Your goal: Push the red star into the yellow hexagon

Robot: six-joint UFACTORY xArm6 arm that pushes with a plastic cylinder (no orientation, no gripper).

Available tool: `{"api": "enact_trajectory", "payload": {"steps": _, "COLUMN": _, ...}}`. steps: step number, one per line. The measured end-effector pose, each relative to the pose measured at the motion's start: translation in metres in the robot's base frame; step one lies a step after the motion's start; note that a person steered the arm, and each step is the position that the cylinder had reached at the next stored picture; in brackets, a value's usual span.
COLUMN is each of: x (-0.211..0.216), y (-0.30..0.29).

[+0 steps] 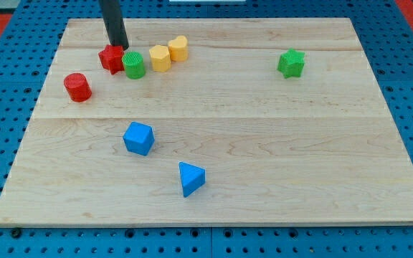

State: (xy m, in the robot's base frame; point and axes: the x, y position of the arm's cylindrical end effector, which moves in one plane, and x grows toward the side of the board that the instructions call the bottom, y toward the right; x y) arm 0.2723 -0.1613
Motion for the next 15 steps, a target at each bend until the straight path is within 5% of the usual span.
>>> {"api": "enact_trajectory", "payload": {"steps": 2, "x": 0.013, "y": -0.056}}
{"api": "enact_trajectory", "payload": {"steps": 4, "x": 0.039, "y": 0.039}}
{"api": "enact_trajectory", "payload": {"steps": 8, "x": 0.171, "y": 0.080}}
{"api": "enact_trajectory", "payload": {"steps": 11, "x": 0.061, "y": 0.114}}
{"api": "enact_trajectory", "payload": {"steps": 15, "x": 0.054, "y": 0.055}}
